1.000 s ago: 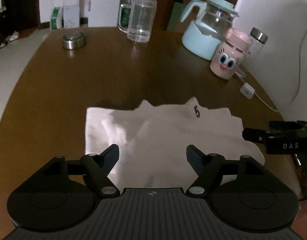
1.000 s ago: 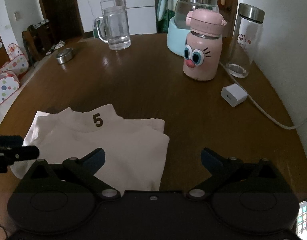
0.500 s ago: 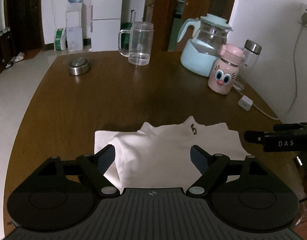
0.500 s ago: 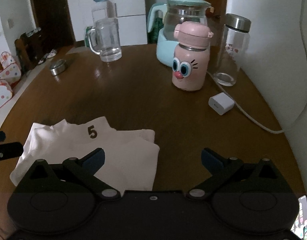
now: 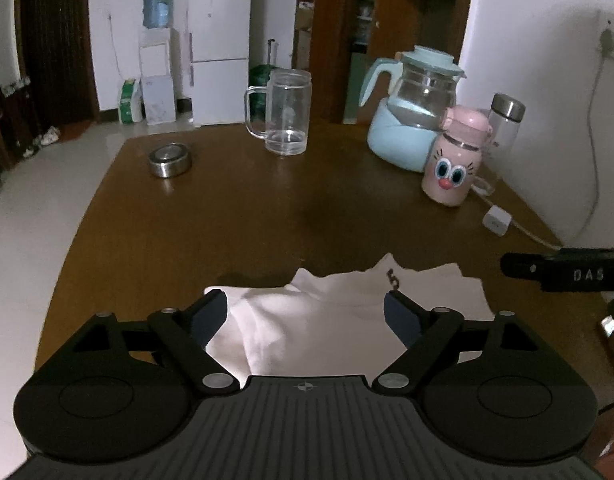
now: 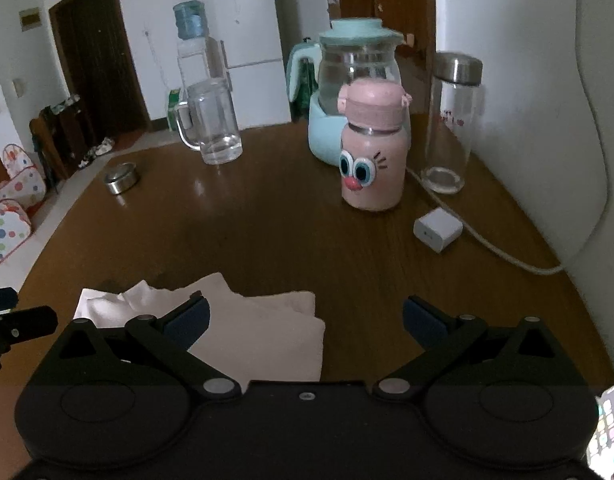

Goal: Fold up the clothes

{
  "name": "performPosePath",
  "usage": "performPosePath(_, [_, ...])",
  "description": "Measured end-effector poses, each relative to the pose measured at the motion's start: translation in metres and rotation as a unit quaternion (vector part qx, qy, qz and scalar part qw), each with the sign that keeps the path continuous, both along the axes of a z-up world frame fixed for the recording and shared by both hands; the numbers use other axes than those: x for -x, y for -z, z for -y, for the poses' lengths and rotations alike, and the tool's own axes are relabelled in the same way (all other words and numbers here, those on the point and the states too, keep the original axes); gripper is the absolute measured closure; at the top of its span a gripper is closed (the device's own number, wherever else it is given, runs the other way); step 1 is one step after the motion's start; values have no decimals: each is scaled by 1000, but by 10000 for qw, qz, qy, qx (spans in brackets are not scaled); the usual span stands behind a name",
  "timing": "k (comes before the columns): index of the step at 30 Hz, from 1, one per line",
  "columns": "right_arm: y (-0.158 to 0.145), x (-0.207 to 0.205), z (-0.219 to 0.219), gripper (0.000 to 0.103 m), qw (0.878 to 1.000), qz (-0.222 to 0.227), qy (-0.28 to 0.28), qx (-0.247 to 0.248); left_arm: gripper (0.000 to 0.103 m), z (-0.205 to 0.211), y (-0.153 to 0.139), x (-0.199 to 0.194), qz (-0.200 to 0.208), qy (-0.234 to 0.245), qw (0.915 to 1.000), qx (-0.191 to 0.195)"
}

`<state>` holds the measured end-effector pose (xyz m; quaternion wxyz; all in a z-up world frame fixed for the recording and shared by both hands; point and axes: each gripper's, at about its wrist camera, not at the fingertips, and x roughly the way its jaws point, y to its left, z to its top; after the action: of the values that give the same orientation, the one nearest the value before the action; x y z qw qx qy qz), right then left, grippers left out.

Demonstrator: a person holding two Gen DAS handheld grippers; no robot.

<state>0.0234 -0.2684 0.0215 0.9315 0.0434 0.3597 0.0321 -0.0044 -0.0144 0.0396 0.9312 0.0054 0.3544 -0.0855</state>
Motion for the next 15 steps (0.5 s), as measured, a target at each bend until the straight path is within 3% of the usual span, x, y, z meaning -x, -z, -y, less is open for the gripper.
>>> performPosePath(5, [-1,1,1,0,9997,135,134,171,16,8,1,3,-12,186,9998,-122])
performPosePath(15, [0,7,1,0,9978,347,225,512,16,14,4,4,-123,294,9994,158])
